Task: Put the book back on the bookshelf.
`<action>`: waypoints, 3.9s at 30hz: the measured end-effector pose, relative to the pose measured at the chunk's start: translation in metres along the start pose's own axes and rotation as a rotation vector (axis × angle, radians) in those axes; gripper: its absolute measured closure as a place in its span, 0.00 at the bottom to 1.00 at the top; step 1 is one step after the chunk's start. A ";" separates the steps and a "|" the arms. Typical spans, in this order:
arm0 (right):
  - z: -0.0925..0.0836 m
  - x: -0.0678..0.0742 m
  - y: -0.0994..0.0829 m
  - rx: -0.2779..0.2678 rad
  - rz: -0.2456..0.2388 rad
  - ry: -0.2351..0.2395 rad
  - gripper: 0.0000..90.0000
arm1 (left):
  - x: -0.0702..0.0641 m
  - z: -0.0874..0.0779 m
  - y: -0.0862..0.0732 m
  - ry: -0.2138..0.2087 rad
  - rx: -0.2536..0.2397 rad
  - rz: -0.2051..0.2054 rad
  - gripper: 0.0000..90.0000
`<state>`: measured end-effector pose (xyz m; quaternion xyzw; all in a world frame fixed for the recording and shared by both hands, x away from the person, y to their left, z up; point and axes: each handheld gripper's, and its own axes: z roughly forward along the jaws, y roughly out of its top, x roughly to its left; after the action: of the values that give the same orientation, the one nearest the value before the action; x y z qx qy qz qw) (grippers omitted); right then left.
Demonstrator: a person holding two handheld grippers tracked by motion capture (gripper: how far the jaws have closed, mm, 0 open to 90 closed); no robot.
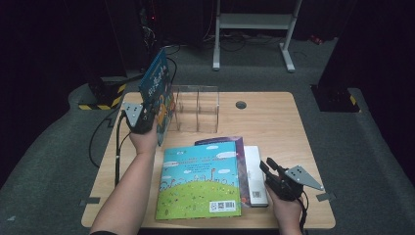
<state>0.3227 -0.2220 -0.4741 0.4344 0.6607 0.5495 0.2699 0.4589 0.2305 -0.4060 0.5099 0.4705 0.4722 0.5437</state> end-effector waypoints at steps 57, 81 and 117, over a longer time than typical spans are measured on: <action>0.002 0.001 -0.001 0.006 -0.006 0.004 0.73 | 0.021 -0.015 -0.007 -0.014 0.050 0.058 0.88; 0.003 0.002 -0.002 0.014 -0.008 0.006 0.73 | 0.023 -0.013 -0.010 -0.015 0.105 0.076 0.84; 0.006 0.007 -0.001 0.031 -0.023 0.016 0.72 | 0.028 -0.027 0.005 -0.058 0.225 0.006 0.38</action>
<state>0.3240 -0.2130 -0.4752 0.4265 0.6763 0.5395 0.2639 0.4355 0.2619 -0.4030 0.5825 0.5034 0.4028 0.4950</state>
